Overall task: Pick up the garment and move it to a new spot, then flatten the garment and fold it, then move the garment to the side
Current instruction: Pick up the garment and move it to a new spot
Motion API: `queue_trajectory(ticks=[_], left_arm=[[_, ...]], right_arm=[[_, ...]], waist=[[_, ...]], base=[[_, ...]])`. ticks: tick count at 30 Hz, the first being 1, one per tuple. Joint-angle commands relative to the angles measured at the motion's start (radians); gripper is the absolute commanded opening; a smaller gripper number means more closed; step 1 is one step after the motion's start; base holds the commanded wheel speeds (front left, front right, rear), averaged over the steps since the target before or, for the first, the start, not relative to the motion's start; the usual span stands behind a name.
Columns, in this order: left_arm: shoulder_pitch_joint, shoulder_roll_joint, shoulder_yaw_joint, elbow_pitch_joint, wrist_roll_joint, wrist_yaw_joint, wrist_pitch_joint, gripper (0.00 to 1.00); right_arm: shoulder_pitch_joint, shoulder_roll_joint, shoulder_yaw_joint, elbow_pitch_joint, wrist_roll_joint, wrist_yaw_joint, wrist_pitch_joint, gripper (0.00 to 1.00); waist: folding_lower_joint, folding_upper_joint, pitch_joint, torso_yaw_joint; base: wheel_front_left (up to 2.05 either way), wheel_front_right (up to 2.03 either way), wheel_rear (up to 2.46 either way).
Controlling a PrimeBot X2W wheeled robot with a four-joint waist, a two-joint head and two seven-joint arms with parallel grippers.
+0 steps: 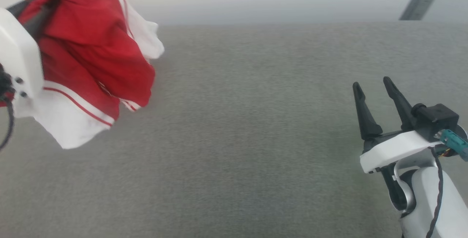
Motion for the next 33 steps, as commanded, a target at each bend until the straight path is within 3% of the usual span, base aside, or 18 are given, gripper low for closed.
queue_trajectory(ticks=[1, 8, 18, 24, 33], left_arm=[[0.018, 0.0, -0.003, -0.05, 0.0, 0.021, 0.013, 0.0], [0.038, -0.018, -0.044, -0.238, 0.007, 0.081, 0.088, 0.0], [0.034, -0.09, -0.154, -0.346, 0.035, 0.108, 0.179, 0.0], [0.085, -0.138, -0.235, -0.257, 0.038, 0.09, 0.178, 0.0], [0.14, -0.189, -0.322, 0.059, 0.061, -0.011, 0.102, 0.0]], right_arm=[[0.004, -0.001, -0.008, -0.005, -0.006, 0.0, -0.007, 1.0], [0.001, 0.006, -0.042, -0.009, -0.002, 0.0, -0.022, 1.0], [0.022, 0.042, -0.071, -0.004, -0.004, 0.0, -0.044, 1.0], [0.011, 0.069, -0.064, 0.015, 0.0, 0.0, -0.066, 1.0], [-0.042, 0.097, -0.01, 0.067, 0.009, 0.0, -0.095, 1.0]], waist=[[0.0, 0.0, 0.002, -0.046], [0.0, 0.0, 0.02, -0.16], [0.0, 0.0, 0.064, -0.271], [0.0, 0.0, 0.11, -0.31], [0.0, 0.0, 0.172, -0.343]], base=[[0.0, 0.0, 0.0], [0.0, 0.0, 0.0], [0.0, 0.0, 0.0], [0.0, 0.0, 0.0], [0.0, 0.0, 0.0]])
